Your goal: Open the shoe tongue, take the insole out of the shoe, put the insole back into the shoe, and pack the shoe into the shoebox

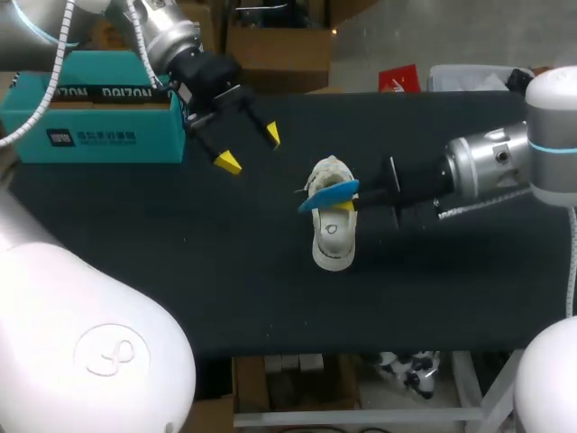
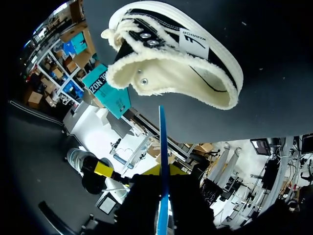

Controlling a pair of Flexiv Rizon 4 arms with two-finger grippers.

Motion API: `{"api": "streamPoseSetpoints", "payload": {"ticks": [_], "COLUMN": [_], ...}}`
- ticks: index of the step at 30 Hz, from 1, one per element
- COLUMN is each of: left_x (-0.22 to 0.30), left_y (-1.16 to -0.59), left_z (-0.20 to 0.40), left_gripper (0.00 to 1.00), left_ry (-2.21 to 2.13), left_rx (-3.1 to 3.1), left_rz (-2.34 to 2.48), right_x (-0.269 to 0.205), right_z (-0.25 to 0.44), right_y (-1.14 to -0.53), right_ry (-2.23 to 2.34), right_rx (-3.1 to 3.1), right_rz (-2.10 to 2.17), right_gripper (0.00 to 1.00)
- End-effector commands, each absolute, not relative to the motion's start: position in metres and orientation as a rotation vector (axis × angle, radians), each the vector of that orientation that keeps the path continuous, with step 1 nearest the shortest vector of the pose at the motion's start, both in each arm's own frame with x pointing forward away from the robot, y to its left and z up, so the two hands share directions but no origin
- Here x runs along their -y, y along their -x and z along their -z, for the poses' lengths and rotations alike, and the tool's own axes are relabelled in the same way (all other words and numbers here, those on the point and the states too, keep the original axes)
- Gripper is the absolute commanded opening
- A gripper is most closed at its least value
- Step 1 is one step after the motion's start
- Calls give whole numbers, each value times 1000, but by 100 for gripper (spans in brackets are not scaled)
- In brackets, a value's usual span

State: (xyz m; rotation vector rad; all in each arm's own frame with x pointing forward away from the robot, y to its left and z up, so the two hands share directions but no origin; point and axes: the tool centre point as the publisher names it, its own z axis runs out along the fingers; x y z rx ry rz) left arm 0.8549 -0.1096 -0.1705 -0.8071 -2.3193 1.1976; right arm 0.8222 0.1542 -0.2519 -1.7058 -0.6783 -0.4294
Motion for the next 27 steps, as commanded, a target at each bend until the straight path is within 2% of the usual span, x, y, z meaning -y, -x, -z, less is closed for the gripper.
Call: {"api": "streamPoseSetpoints", "payload": {"ticks": [1,17,27], "left_x": [111,110,125], "left_y": [-862,-872,-870], "left_z": [172,171,189], "left_gripper": [100,100,100], "left_ry": [897,879,1231], "left_rx": [2178,2113,2170], "left_rz": [-1058,-1043,-1075], "right_x": [-152,-148,-147], "right_z": [255,247,251], "right_y": [-823,-806,-800], "right_ry": [1683,1696,1681], "right_rx": [672,672,667], "right_rz": [407,412,398], "right_gripper": [0,0,0]}}
